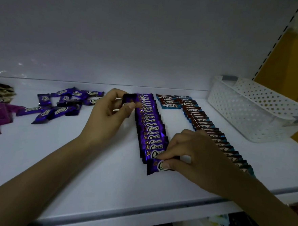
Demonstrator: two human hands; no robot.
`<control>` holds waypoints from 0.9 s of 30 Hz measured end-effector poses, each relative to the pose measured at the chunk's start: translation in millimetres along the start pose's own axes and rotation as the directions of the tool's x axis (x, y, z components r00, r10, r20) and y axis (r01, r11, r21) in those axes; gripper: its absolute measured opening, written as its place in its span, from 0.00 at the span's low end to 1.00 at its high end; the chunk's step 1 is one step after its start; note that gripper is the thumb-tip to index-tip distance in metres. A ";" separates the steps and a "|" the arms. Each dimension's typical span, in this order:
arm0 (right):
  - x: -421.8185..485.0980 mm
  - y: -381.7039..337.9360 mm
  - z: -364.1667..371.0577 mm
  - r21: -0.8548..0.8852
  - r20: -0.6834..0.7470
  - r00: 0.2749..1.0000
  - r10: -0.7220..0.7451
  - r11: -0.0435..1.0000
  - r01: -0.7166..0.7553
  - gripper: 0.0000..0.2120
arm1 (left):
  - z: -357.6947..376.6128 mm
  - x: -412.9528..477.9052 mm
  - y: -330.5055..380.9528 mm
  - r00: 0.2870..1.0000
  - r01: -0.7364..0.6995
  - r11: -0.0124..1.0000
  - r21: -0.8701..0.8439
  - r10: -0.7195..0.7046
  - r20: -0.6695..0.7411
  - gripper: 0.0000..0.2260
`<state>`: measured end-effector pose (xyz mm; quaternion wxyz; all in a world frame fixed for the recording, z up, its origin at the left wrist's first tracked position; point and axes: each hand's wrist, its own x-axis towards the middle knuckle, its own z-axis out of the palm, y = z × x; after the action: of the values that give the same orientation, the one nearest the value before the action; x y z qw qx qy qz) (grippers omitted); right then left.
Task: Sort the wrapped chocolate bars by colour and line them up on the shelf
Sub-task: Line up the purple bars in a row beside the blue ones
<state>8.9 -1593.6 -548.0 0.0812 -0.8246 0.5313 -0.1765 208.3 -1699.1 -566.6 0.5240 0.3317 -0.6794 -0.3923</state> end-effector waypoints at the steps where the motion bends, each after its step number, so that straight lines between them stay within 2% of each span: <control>1: 0.4 -1.0 1.1 -0.003 -0.008 1.000 -0.002 1.000 0.002 0.14 | -0.4 0.7 -0.4 1.000 -0.009 1.000 0.012 0.009 -0.010 0.03; 11: 6.7 -0.6 5.1 -0.031 -0.066 0.998 -0.021 0.999 0.019 0.10 | 1.6 0.3 -1.0 0.999 -0.032 0.999 0.004 0.032 0.042 0.05; 12: 7.6 0.1 5.6 -0.028 -0.066 0.998 -0.020 0.999 0.018 0.09 | 1.4 0.5 -0.1 0.999 -0.027 1.000 -0.001 0.027 0.043 0.03; 14: 8.0 0.8 6.9 -0.038 -0.068 0.997 -0.027 0.999 0.025 0.08 | 1.6 0.6 1.0 1.000 -0.012 1.000 -0.003 0.013 0.018 0.09; 16: 7.8 0.4 7.7 -0.046 -0.078 0.996 -0.035 0.998 0.031 0.08 | 2.4 0.9 1.8 1.000 0.002 1.000 -0.027 -0.002 0.008 0.10; 20: 8.7 0.7 8.6 -0.010 -0.106 0.994 -0.027 1.000 0.026 0.09 | 3.9 -0.9 3.7 0.997 0.074 0.990 -0.120 -0.069 0.044 0.12; 23: 12.4 -0.5 5.9 0.108 -0.226 0.974 0.014 0.994 0.011 0.10 | 4.8 -1.5 4.5 0.987 0.160 0.955 -0.251 -0.146 0.074 0.11; 27: 26.5 -6.7 1.4 0.219 -0.458 0.885 0.080 0.975 0.025 0.07 | 6.0 -1.6 7.2 0.972 0.227 0.919 -0.323 -0.194 0.132 0.10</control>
<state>24.9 -1614.9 -541.7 0.0445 -0.7369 0.5242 -0.4246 202.5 -1693.2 -561.8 0.4938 0.2891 -0.5874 -0.5722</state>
